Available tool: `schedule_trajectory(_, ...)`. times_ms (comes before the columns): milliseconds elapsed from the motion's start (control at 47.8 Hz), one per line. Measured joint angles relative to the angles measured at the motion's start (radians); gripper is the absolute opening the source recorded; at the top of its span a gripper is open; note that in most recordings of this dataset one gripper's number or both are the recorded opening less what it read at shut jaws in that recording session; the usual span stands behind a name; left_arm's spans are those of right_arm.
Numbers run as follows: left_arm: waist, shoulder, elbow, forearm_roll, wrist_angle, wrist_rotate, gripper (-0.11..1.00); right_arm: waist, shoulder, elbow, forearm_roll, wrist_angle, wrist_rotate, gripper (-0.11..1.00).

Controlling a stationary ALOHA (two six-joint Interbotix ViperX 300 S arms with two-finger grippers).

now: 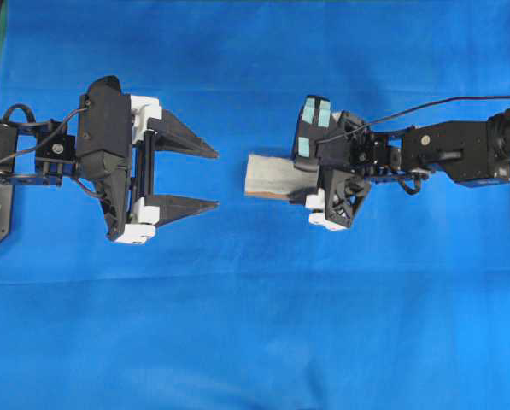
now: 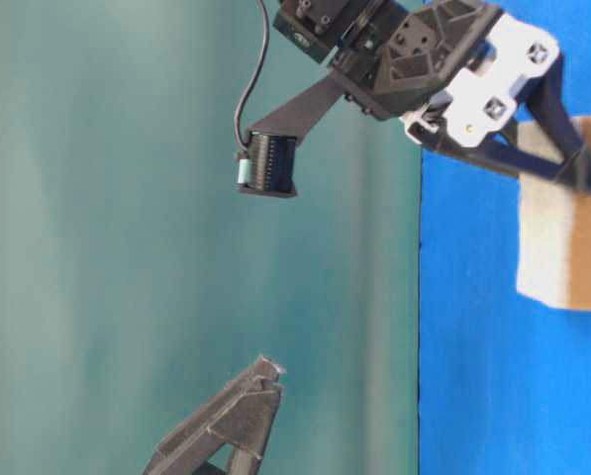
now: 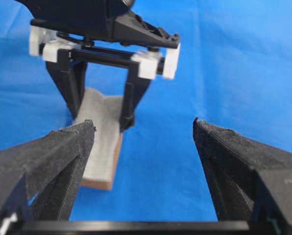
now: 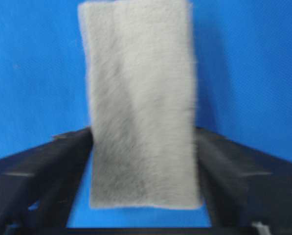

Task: Hand over the sponge with the left arm and wipe it with the right arm.
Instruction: 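Lower the sponge to the table and open the right gripper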

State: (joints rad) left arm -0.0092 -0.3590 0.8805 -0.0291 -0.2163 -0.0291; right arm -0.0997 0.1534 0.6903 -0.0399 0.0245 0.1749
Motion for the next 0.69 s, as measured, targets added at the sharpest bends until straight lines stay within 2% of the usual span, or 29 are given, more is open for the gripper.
schedule_trajectory(377,-0.002,0.002,0.0,0.002,-0.002,0.0,0.77,0.012,-0.101,0.0,0.002,0.054,0.002,0.74)
schedule_trajectory(691,-0.002,0.002,0.0,0.0,-0.002,0.0,0.77,0.015,-0.307,-0.008,-0.021,0.173,-0.009,0.74)
